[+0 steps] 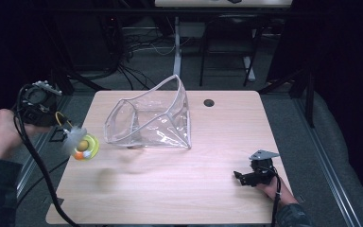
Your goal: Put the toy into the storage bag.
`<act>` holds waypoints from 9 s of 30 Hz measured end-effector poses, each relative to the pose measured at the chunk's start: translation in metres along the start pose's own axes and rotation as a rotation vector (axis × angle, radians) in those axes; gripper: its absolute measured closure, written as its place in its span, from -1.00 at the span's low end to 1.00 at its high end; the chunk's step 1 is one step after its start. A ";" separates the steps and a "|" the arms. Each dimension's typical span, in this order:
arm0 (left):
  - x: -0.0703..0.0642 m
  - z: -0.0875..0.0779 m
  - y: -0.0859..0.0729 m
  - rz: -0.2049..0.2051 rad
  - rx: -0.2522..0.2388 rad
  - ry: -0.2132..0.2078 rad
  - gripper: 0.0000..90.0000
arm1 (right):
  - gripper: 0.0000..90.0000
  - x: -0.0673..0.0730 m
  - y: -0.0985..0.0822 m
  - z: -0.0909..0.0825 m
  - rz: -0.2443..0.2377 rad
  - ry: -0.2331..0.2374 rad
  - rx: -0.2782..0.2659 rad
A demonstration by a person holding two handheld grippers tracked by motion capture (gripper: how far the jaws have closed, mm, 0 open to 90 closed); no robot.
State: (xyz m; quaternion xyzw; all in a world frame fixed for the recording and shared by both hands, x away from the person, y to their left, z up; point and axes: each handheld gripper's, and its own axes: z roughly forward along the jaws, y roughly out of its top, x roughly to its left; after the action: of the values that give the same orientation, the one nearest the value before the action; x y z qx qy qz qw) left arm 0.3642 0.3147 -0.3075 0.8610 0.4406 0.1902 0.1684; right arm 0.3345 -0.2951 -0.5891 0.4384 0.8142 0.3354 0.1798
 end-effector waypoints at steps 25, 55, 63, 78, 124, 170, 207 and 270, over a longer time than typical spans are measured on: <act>-0.002 -0.025 0.039 0.054 -0.044 0.031 0.95 | -1.00 0.000 0.000 0.000 0.000 -0.001 0.000; -0.017 -0.041 0.100 0.144 -0.085 0.038 0.95 | -1.00 0.000 0.000 0.000 -0.001 0.001 0.001; -0.018 -0.034 0.116 0.146 -0.080 0.024 0.95 | -1.00 0.000 0.000 0.000 -0.001 0.001 0.001; -0.021 -0.015 0.133 0.158 -0.052 -0.002 0.95 | -1.00 0.000 0.000 0.000 -0.002 0.002 0.002; -0.049 0.058 0.155 0.177 -0.009 -0.063 0.96 | -1.00 0.000 0.000 0.000 -0.001 0.001 0.001; -0.063 0.130 0.160 0.123 0.053 -0.133 0.95 | -1.00 0.000 0.000 0.000 -0.001 0.002 0.000; -0.050 0.103 0.130 0.047 -0.001 -0.199 0.53 | -1.00 0.000 0.000 0.000 -0.001 0.003 -0.001; -0.036 0.151 -0.077 -0.235 0.022 -0.139 -1.00 | -1.00 0.000 0.000 0.000 -0.001 -0.001 -0.001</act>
State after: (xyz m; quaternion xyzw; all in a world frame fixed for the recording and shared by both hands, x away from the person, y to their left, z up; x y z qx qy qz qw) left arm 0.3634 0.3096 -0.4810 0.8165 0.5276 0.1040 0.2101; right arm 0.3342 -0.2953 -0.5888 0.4380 0.8143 0.3354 0.1804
